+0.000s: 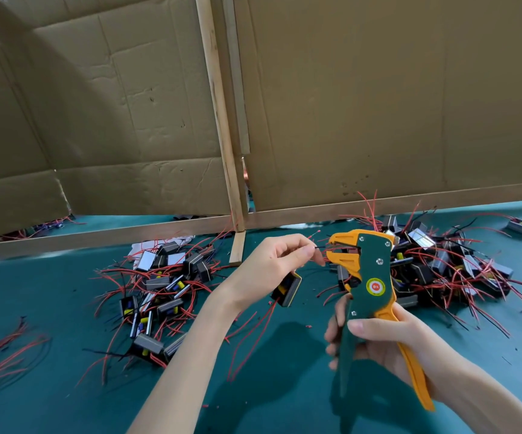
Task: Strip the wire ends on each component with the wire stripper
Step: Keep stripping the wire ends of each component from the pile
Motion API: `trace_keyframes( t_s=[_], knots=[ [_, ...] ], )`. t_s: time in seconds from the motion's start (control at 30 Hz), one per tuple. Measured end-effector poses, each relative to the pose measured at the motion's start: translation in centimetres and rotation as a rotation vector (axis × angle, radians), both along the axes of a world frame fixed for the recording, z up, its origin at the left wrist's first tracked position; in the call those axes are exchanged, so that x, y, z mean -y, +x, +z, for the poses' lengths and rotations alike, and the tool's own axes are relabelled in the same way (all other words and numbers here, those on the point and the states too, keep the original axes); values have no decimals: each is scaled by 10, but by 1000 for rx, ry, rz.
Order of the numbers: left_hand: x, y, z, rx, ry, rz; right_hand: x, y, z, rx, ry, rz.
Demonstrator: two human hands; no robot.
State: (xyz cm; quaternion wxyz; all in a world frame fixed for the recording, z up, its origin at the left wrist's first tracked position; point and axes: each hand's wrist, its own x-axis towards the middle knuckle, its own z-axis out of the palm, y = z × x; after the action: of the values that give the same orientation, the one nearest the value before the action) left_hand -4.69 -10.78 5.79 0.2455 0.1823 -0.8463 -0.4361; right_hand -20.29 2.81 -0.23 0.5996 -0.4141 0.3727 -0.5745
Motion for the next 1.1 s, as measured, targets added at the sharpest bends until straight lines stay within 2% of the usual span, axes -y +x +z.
trace_keyframes(
  t_s=[0.37, 0.8, 1.1],
  knots=[
    [-3, 4, 4, 40, 36, -76, -4, 1, 3, -40, 24, -2],
    [-1, 5, 5, 40, 42, -42, -3, 1, 2, -98, 6, 6],
    [-3, 9, 10, 85, 38, -135, -4, 0, 0, -128, 0, 34]
  ],
)
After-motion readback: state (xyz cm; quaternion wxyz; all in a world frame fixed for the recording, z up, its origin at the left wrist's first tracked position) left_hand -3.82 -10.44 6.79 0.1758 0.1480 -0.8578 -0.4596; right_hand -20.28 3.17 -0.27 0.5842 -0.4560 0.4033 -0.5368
